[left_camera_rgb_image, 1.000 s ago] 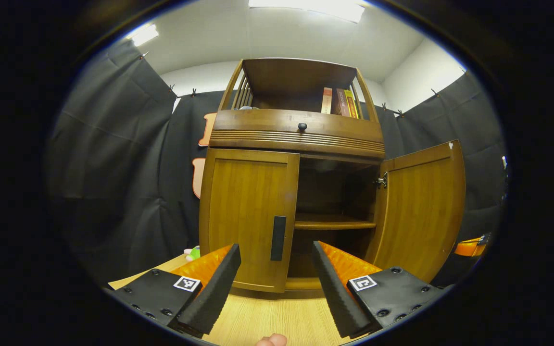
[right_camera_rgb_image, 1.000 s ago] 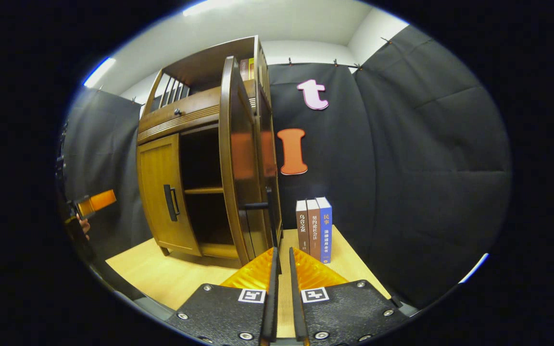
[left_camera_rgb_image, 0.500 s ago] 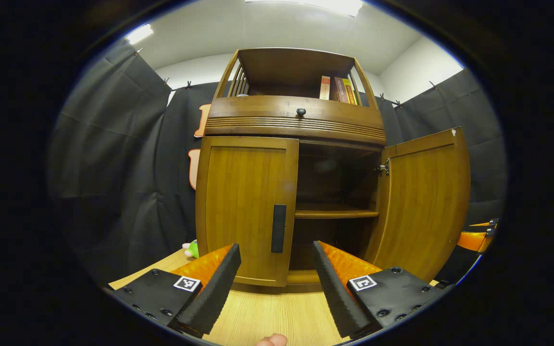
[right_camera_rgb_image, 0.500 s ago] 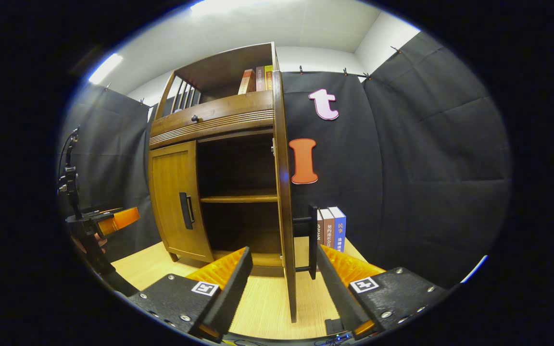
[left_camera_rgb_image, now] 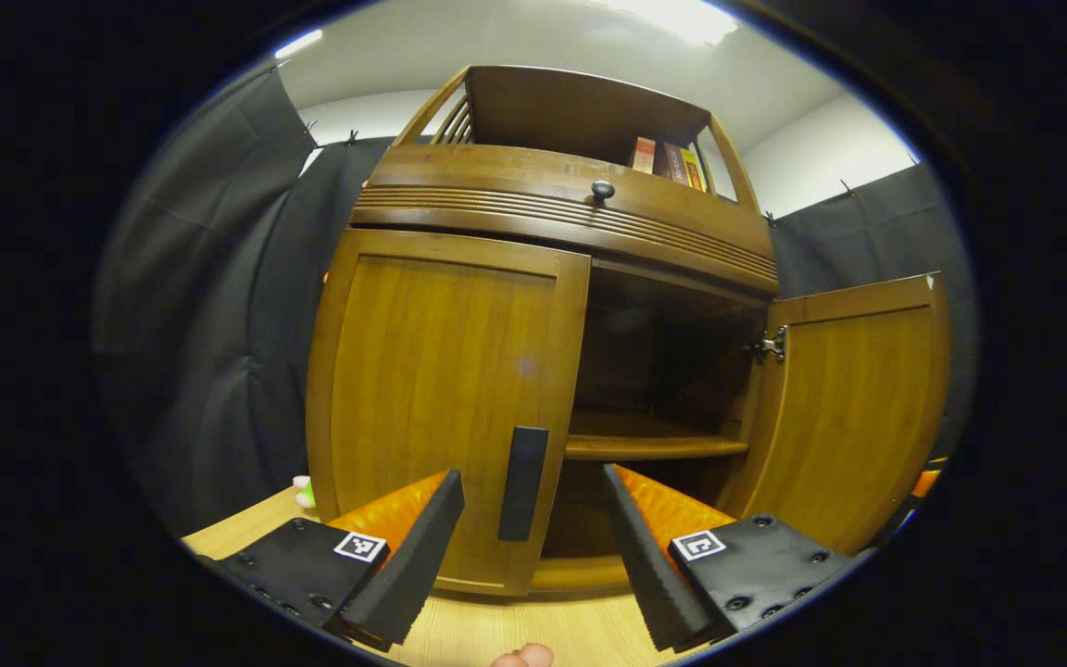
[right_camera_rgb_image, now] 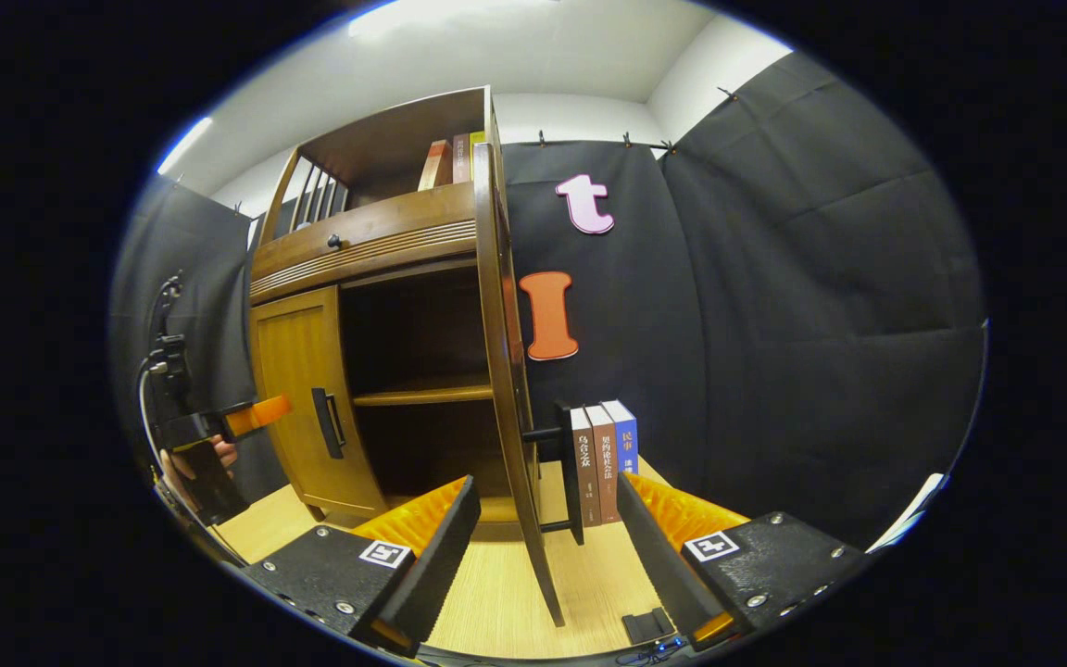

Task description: Open the right door of the double-door shoe cabinet with the right hand, and open the left door with the left hand.

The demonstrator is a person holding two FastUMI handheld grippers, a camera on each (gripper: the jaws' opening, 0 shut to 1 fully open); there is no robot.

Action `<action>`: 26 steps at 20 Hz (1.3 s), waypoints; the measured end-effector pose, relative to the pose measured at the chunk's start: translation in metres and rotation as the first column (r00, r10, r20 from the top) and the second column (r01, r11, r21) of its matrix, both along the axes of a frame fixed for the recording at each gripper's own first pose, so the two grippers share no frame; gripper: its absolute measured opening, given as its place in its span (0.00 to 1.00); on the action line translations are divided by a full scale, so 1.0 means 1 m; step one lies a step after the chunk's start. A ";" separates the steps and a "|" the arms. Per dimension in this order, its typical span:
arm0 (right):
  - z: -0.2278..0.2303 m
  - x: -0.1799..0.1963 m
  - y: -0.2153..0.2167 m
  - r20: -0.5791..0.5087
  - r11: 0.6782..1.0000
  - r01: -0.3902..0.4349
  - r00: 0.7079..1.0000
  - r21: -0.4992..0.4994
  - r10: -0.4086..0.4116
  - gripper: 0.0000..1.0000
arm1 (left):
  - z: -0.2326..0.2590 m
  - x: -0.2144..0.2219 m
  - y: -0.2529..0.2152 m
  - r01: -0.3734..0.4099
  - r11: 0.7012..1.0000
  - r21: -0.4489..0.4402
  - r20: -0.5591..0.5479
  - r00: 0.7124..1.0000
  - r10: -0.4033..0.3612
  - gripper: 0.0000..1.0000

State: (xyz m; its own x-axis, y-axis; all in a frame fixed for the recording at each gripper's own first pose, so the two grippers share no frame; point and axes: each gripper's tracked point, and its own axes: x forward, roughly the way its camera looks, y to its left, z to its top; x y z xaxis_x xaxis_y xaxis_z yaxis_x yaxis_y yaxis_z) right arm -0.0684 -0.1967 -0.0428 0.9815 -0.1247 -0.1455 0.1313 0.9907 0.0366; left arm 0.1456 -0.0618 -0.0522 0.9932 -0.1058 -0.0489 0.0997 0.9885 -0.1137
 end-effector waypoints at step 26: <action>-0.014 0.000 -0.030 -0.056 0.993 0.121 0.991 -0.012 -0.122 0.92 | -0.069 0.100 -0.003 0.038 0.993 0.111 -0.085 0.996 -0.029 0.86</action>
